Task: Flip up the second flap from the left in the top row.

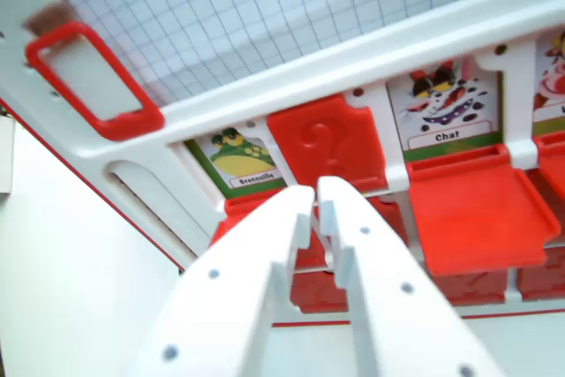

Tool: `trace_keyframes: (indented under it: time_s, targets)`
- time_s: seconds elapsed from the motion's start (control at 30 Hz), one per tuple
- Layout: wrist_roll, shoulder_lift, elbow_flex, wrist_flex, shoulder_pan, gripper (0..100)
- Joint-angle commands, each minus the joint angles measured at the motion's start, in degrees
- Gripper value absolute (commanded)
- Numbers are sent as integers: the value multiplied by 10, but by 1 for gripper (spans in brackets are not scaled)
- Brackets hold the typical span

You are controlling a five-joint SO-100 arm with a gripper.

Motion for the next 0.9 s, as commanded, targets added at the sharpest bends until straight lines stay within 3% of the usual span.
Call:
trace_keyframes:
  time_s: [0.0, 0.5, 0.87]
  targets:
    - [-54, 121, -72, 101, -13, 0]
    - [-232, 425, -38, 303, 11, 0]
    - [-320, 594, 117, 312, 80, 0]
